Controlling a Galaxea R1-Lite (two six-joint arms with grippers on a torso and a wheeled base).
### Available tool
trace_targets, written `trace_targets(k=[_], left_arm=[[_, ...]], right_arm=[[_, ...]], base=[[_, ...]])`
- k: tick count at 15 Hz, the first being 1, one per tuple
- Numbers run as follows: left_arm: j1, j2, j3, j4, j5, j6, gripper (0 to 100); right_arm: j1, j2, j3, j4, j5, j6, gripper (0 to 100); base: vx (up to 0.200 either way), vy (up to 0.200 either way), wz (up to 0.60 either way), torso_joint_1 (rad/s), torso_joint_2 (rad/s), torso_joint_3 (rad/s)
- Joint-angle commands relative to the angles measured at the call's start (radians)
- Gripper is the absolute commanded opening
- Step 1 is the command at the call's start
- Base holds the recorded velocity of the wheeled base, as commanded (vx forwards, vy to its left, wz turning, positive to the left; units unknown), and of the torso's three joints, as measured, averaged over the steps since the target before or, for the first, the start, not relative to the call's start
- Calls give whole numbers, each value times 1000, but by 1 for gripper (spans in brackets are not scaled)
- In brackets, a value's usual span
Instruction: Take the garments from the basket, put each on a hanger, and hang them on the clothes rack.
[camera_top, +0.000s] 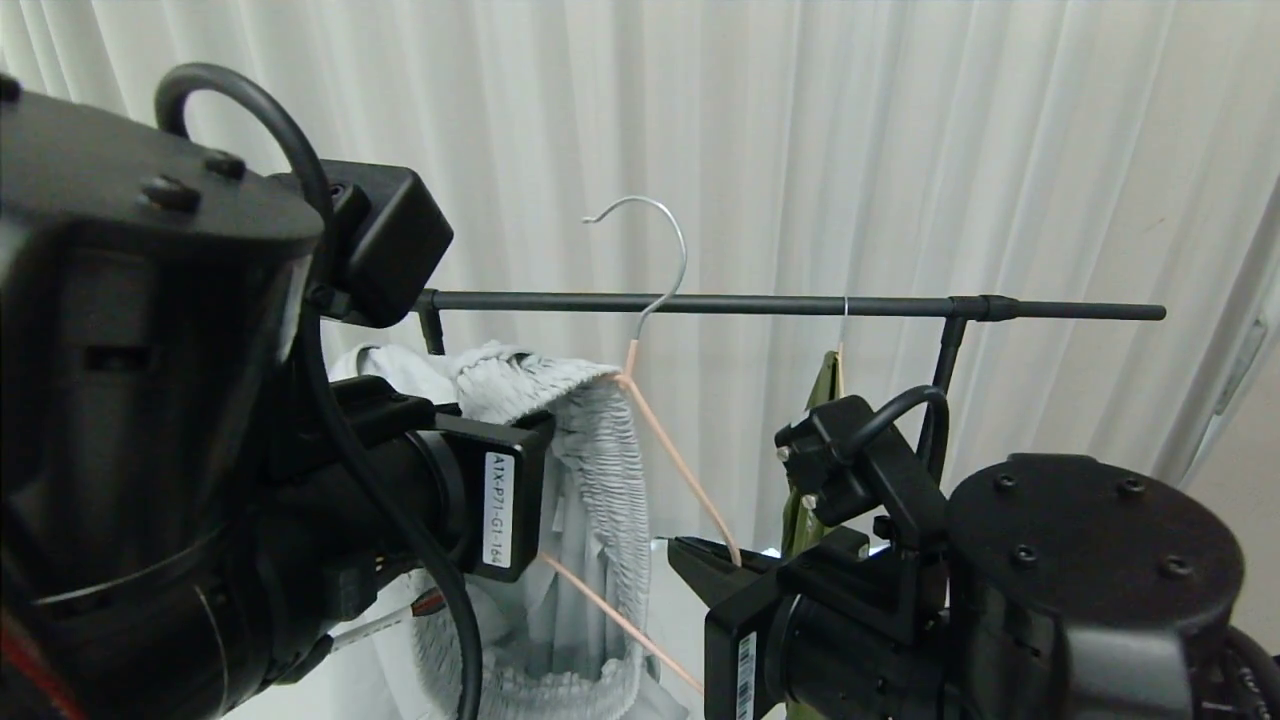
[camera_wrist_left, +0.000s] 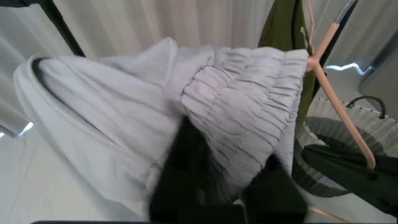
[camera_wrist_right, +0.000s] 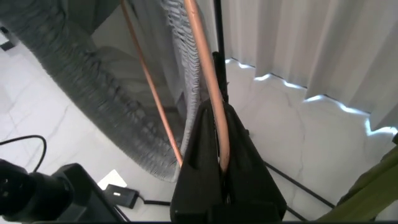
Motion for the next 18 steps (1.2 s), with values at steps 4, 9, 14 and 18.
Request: trace_targets(k=[4,9,14,18], left_arm=[[-2,-9,4,1,0,0,100],[-8,-31,4,1,0,0,100],[-8,-164,90,2,-1,80,100],[6,-368,208,2,-124,319,100]], right_arm=[[-1,-20,3,-2,-14,-6,0],[0,-27,18,-94,-15,-32,0],[-11,-56,164,-280,-14,-148,0],[-15,-122,302,-376,-14,-234,0]], base=[[0,0,0,0,0,0],[0,0,0,0,0,0],[0,0,0,0,0,0],[0,0,0,0,0,0]])
